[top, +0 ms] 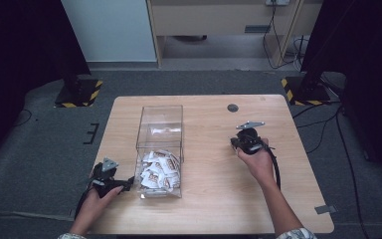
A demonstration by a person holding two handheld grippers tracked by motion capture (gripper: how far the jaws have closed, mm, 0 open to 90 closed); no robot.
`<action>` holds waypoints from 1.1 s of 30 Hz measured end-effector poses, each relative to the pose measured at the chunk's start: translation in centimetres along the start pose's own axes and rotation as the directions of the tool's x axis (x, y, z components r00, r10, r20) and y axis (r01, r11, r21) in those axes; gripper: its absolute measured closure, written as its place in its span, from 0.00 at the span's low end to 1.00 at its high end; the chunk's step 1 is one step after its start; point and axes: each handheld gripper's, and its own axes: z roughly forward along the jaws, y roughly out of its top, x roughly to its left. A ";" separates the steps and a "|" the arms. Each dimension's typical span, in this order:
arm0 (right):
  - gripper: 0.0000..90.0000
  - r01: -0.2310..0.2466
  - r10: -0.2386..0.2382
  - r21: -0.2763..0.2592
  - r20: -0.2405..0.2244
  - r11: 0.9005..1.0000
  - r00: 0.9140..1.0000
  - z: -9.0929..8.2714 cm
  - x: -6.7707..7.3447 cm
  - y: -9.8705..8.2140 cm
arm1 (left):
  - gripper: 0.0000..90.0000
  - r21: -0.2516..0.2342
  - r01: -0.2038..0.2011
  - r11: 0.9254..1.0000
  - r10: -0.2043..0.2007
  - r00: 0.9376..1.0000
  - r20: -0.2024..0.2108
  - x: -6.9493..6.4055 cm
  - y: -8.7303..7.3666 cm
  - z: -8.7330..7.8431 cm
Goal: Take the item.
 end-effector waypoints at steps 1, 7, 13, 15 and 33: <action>0.99 0.000 0.000 0.000 0.000 1.000 1.000 0.0 0.0 0.0 | 0.00 0.000 0.000 1.000 0.000 1.000 0.000 0.0 0.0 0.0; 0.97 0.003 -0.003 0.006 -0.004 1.000 1.000 0.4 0.3 0.0 | 0.00 0.000 0.000 1.000 0.000 1.000 0.000 0.0 0.0 0.0; 0.86 -0.006 0.006 0.004 0.005 1.000 1.000 0.4 0.4 0.1 | 0.00 0.000 -0.001 1.000 0.001 1.000 0.000 0.0 0.0 0.0; 0.79 -0.010 0.010 0.001 0.010 1.000 1.000 0.2 0.4 0.2 | 0.00 0.000 0.000 1.000 0.000 1.000 0.000 0.0 0.0 0.0; 0.30 -0.012 0.012 -0.064 0.004 0.998 1.000 -1.4 1.9 0.8 | 0.00 0.000 0.000 1.000 0.000 1.000 0.000 0.0 0.0 0.0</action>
